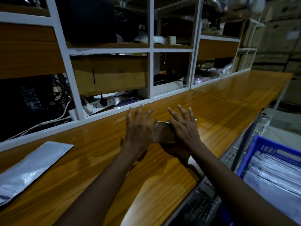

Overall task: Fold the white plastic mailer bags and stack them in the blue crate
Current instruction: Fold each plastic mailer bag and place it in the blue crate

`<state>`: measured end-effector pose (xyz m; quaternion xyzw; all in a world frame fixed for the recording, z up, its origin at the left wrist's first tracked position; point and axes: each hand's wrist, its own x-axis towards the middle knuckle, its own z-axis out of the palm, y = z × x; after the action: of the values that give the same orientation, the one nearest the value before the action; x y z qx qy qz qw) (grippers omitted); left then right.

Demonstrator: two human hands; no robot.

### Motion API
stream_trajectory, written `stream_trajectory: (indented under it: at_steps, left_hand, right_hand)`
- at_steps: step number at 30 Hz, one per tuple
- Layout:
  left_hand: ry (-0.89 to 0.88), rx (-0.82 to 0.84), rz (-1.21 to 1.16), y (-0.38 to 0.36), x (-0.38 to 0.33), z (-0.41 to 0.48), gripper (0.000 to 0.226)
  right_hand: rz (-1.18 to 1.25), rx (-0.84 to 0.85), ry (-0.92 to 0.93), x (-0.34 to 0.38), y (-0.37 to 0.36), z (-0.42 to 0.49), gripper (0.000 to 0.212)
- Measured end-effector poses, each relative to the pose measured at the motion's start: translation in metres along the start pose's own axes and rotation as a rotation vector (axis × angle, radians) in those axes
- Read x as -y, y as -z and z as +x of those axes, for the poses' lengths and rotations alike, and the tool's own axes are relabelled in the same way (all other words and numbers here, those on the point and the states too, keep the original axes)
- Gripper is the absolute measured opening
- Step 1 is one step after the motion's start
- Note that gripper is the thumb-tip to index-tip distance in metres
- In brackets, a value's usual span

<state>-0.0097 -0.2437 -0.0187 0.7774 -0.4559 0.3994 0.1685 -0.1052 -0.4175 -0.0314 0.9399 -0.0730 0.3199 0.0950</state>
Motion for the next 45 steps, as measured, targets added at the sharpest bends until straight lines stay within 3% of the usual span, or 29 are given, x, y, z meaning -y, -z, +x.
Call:
stream_trajectory:
  at_steps: [4, 11, 22, 25, 30, 33, 37, 39, 43, 45]
  left_hand:
    - [-0.069, -0.005, -0.006, -0.005, -0.039, 0.038, 0.013]
    - [-0.285, 0.009, -0.118, -0.044, -0.165, 0.092, 0.005]
    - [-0.529, 0.125, -0.328, -0.126, -0.369, 0.095, 0.005]
    - [-0.552, 0.220, -0.360, -0.157, -0.398, 0.079, 0.003]
    - [-0.619, 0.469, -0.358, -0.217, -0.423, 0.035, 0.007]
    - [-0.622, 0.624, -0.374, -0.241, -0.437, 0.013, 0.018]
    - [-0.636, 0.739, -0.347, -0.265, -0.453, -0.005, 0.018]
    - [-0.634, 0.754, -0.360, -0.276, -0.459, -0.011, 0.018]
    - [-0.586, 0.775, -0.394, -0.289, -0.465, -0.019, 0.022]
    - [-0.562, 0.770, -0.427, -0.292, -0.466, -0.019, 0.024]
  right_hand:
    - [-0.067, -0.059, -0.130, -0.041, 0.025, -0.021, 0.007]
    - [-0.166, -0.083, -0.359, -0.138, 0.067, -0.105, 0.035]
    - [-0.262, 0.023, -0.709, -0.251, 0.081, -0.272, 0.039]
    - [-0.276, 0.115, -0.717, -0.273, 0.060, -0.308, 0.045]
    - [-0.201, 0.418, -0.756, -0.285, 0.012, -0.349, 0.057]
    - [-0.137, 0.611, -0.878, -0.290, -0.009, -0.364, 0.043]
    - [-0.121, 0.677, -0.993, -0.294, -0.030, -0.382, 0.039]
    - [-0.111, 0.641, -1.033, -0.296, -0.041, -0.388, 0.050]
    - [-0.179, 0.718, -0.987, -0.302, -0.058, -0.389, 0.098]
    - [-0.225, 0.760, -0.962, -0.303, -0.065, -0.390, 0.104]
